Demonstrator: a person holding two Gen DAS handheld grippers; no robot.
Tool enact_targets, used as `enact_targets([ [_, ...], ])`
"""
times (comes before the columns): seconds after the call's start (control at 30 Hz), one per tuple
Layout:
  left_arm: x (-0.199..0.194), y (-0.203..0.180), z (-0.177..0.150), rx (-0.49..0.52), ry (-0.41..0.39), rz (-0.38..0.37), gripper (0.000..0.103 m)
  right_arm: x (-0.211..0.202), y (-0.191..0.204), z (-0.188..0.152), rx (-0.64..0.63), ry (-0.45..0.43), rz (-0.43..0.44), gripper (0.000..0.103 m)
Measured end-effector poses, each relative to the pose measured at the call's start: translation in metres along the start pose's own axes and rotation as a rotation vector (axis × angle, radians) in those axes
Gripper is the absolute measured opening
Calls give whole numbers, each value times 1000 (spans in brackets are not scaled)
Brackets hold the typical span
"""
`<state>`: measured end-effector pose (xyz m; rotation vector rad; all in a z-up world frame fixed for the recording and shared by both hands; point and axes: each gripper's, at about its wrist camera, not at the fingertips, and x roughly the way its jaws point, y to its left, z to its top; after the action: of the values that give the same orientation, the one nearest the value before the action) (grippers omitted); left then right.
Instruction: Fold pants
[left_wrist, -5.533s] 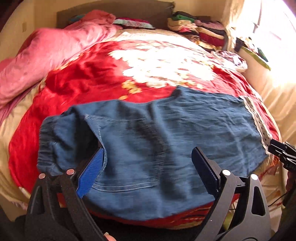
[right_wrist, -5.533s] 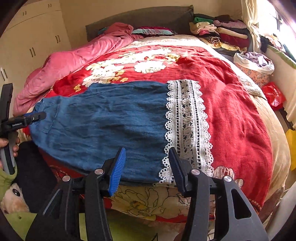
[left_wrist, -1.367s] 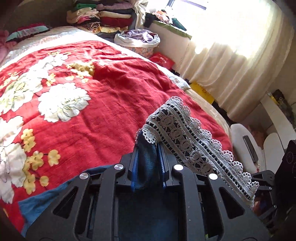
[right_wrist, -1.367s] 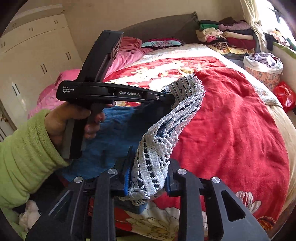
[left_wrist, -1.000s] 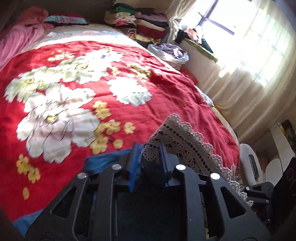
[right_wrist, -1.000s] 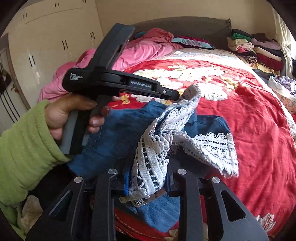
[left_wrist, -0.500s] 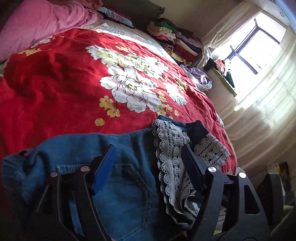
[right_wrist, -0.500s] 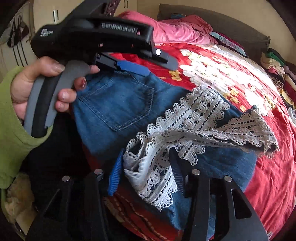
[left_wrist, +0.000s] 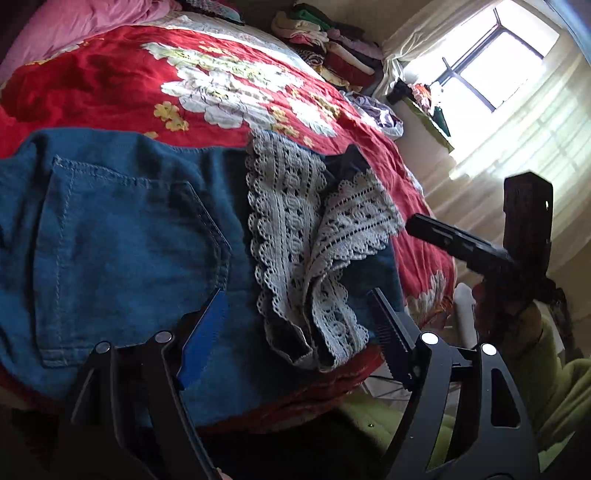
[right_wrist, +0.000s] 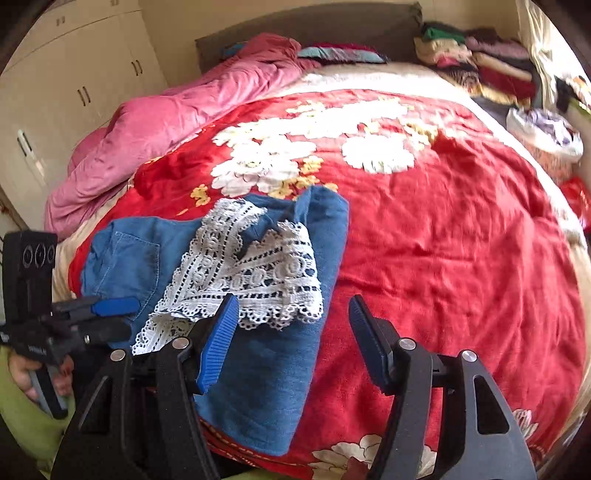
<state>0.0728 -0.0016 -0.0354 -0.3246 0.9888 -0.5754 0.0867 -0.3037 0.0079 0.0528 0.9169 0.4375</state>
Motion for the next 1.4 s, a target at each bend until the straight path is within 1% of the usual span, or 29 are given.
enact_targets([
  [0.03,5,-2,-3,8,13,9,69,7,-3,2,18,22,29,51],
  [0.07,8,-4,-6,14,22,23,69,13,-2,6,20,39,61,28],
  [0.1,11,-5,-8,20,26,39,69,15,2,7,11,40,80,18],
  [0.17,13,-5,-9,20,26,57,69,15,17,17,-22,18,102,18],
  [0.23,15,-4,-8,17,28,64,69,19,31,32,-59,2,118,18],
  [0.3,16,-3,-8,15,33,70,69,25,42,50,-88,-9,152,18],
  [0.37,16,-4,-8,16,35,73,68,38,54,70,-133,-16,127,20],
  [0.47,16,-6,-11,19,46,70,68,53,67,89,-194,2,96,23],
  [0.5,16,-7,-13,20,51,66,69,53,72,94,-220,-6,98,28],
  [0.53,16,-8,-15,22,55,60,69,53,76,98,-246,-23,86,31],
  [0.57,16,-9,-17,22,59,53,69,52,79,102,-271,-39,74,36],
  [0.63,18,-9,-19,21,63,50,68,53,84,109,-313,-44,57,39],
  [0.7,18,-8,-19,16,64,47,69,61,87,112,-346,-5,49,39],
  [0.8,18,-7,-20,8,65,42,69,80,96,112,-430,63,50,39],
  [0.93,18,-7,-21,5,68,39,69,112,98,115,-553,169,79,39],
  [0.97,18,-7,-21,4,69,40,69,120,97,115,-575,193,82,40],
  [1.0,19,-7,-21,3,70,41,69,130,96,115,-587,236,100,46],
  [1.07,21,-8,-21,-1,75,45,69,145,96,112,-621,274,99,47],
  [1.13,24,-6,-19,-10,79,49,68,157,95,109,-634,320,110,51],
  [1.2,26,-6,-18,-15,81,57,68,165,90,110,-607,334,145,51],
  [1.23,27,-7,-18,-16,81,61,68,167,88,111,-595,334,165,48],
  [1.27,27,-8,-19,-18,81,65,68,166,87,111,-589,333,188,35],
  [1.3,28,-9,-18,-20,81,69,68,163,86,110,-585,331,218,31],
  [1.33,29,-9,-18,-24,78,73,67,159,87,109,-588,319,232,25],
  [1.37,30,-9,-18,-27,73,82,63,154,87,108,-593,307,240,23],
  [1.4,30,-9,-17,-27,68,94,54,148,86,107,-590,293,254,20],
])
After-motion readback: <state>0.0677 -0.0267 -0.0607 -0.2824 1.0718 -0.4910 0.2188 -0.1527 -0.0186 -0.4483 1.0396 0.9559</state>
